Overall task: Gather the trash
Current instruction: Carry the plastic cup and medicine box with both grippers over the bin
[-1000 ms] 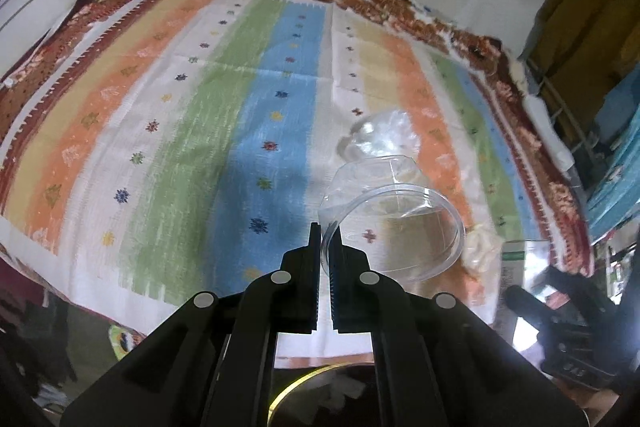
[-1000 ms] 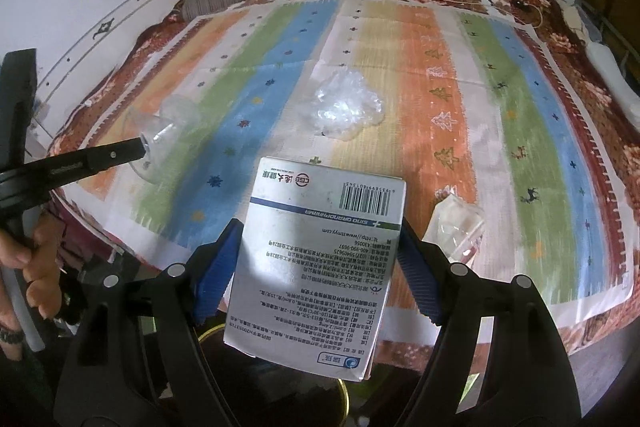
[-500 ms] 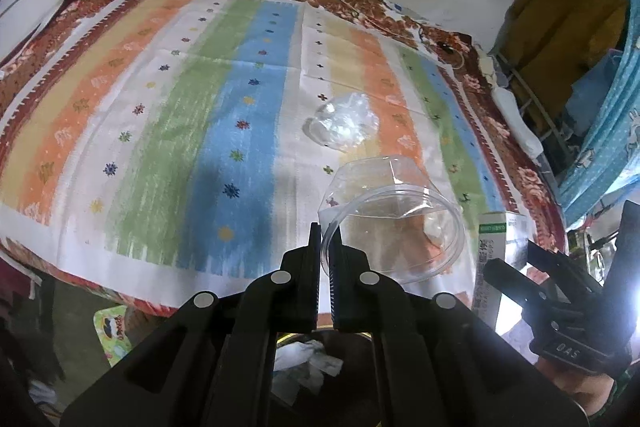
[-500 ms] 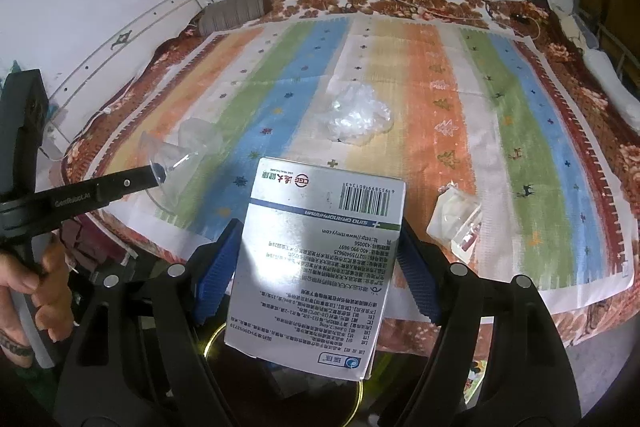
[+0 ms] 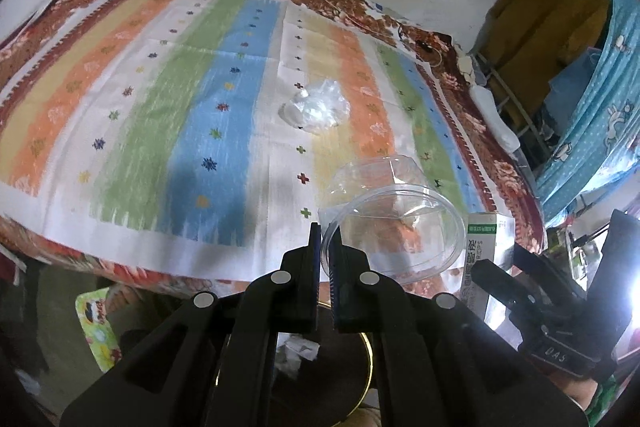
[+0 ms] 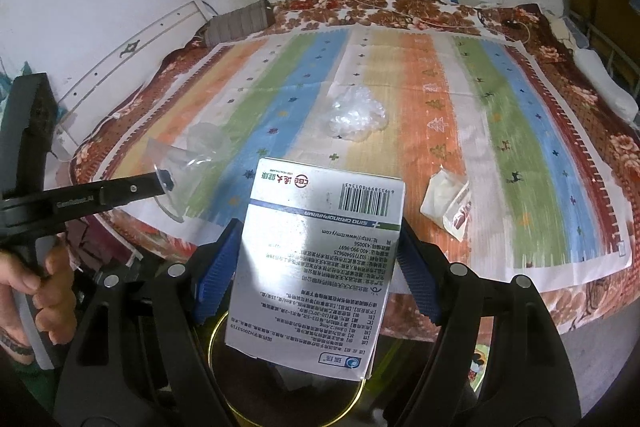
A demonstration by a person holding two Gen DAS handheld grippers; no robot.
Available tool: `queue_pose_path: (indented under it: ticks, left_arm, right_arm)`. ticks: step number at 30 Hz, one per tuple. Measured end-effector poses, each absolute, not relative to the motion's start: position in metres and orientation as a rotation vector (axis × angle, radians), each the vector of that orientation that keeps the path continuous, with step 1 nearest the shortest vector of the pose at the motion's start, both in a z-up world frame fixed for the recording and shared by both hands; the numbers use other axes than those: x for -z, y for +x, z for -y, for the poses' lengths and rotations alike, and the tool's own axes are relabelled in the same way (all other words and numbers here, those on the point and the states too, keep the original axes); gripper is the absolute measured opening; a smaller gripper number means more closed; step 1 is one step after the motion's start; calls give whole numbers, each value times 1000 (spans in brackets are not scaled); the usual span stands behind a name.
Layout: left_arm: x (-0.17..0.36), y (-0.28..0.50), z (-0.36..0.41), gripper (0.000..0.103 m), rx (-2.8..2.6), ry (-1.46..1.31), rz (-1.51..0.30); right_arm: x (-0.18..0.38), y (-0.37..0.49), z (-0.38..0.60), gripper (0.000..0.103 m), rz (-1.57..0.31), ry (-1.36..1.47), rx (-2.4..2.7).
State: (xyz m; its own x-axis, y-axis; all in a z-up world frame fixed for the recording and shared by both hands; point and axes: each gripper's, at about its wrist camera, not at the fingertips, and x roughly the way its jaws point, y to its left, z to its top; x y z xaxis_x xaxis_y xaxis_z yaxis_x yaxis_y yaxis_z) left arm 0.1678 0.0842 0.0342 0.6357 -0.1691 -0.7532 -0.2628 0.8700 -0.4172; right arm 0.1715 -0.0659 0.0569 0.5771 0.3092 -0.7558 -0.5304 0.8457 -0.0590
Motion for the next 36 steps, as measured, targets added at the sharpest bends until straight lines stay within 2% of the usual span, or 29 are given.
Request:
queue_pose_path:
  ticks: [18,36]
  left_arm:
    - [-16,116,-61,3,-24,-542,-927]
    - [26,102,-50,3,-86,-580,-1066]
  right_arm:
    - [-28,124,79,71,-867,-308,-540]
    - [36,110,88,71,-1067,-312,-495]
